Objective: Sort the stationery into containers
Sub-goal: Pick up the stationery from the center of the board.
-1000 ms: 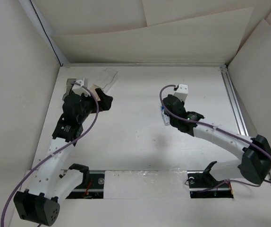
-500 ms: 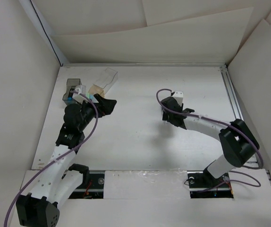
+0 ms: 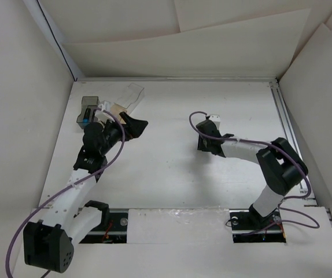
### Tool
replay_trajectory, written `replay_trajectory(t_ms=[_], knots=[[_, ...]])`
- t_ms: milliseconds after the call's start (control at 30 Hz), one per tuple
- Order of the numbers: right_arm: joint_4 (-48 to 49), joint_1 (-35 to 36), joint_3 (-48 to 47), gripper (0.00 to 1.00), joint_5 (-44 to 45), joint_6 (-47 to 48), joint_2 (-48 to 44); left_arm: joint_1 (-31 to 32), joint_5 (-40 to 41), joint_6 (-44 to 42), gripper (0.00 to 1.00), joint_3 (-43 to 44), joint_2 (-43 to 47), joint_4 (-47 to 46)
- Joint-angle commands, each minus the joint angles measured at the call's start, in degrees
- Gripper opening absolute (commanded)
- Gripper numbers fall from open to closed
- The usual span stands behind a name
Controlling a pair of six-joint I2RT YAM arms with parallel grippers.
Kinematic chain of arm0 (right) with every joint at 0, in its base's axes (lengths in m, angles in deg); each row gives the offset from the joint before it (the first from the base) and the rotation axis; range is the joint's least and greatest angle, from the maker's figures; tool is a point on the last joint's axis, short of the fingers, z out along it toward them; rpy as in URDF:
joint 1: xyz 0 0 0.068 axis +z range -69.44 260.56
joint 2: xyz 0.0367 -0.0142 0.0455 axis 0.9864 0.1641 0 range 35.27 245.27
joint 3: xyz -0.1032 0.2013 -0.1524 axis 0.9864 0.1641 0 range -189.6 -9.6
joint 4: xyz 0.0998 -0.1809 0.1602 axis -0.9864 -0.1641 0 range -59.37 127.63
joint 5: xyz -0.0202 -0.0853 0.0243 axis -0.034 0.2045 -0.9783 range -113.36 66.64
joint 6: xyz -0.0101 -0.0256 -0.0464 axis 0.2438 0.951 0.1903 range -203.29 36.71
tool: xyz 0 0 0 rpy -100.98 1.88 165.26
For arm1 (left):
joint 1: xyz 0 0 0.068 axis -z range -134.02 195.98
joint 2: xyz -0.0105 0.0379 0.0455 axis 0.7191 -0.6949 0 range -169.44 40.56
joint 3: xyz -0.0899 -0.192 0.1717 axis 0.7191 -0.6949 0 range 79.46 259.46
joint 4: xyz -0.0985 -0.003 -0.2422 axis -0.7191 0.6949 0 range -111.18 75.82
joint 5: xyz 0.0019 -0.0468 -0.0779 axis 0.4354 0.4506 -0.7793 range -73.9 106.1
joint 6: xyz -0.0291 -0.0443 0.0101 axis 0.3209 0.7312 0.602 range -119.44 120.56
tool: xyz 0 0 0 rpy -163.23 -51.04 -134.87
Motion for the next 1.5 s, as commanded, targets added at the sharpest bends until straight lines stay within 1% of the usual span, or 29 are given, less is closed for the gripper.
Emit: replay_trajectory(t_ms=[0, 100, 133, 200, 333, 433, 567, 600, 700, 833, 967, 1033, 1167, 1300, 1467], knots=[[4.04, -0.45, 0.16, 0.36, -1.59, 0.77, 0.32, -0.05, -5.57, 0.77, 1.0, -0.6, -2.38, -5.72], [4.56, 0.26, 0.86, 0.25, -0.45, 1.29, -2.47, -0.05, -7.61, 0.77, 1.0, -0.6, -5.55, -6.95], [4.57, 1.13, 0.86, 0.24, 0.08, 1.3, -3.45, -0.05, -8.22, 1.3, 1.0, -0.6, -5.55, -6.96], [4.57, 1.93, 1.39, 0.23, 0.61, 2.43, -6.86, -0.05, -8.23, 1.3, 1.0, -0.6, -6.87, -7.57], [4.57, 3.77, 2.01, 0.23, -1.05, 4.81, -13.11, -0.05, -8.75, 1.3, 1.0, 0.02, -8.28, -7.57], [4.57, 4.39, 2.01, 0.23, -3.86, 7.43, -16.71, -0.05, -11.12, 1.3, 1.0, 1.07, -10.56, -7.57], [5.09, 4.91, 0.86, 0.23, -11.68, 10.08, -19.36, -0.05, -12.8, 1.82, 1.0, 2.21, -12.23, -7.57], [5.09, 5.61, 0.86, 0.23, -14.91, 10.69, -19.36, -0.05, -13.41, 1.83, 1.0, 2.21, -12.84, -7.57], [5.62, 6.67, -0.54, 0.23, -19.49, 11.32, -18.67, -0.05, -14.2, 2.53, 1.0, 2.21, -12.85, -9.59], [8.34, 8.69, -1.77, 0.23, -23.46, 11.32, -18.13, -0.05, -14.82, 3.06, 0.99, 2.74, -13.38, -9.59], [9.84, 9.92, -3.35, 0.23, -27.33, 11.32, -17.0, -0.05, -16.04, 3.06, 0.88, 2.74, -15.22, -10.12], [10.54, 10.63, -4.76, 0.23, -27.87, 10.79, -16.38, -0.05, -16.05, 3.06, 0.85, 2.74, -15.75, -10.64], [11.07, 12.64, -7.04, 0.23, -28.39, 10.79, -14.45, 1.18, -14.74, 3.06, 0.85, 2.74, -15.75, -10.65], [11.6, 13.18, -9.15, 0.23, -29.1, 10.79, -13.12, 1.18, -13.42, 3.06, 0.85, 2.74, -16.28, -10.65], [12.73, 13.79, -10.91, 0.23, -30.15, 10.26, -10.49, 3.02, -12.89, 3.06, 0.85, 3.27, -17.5, -10.65]])
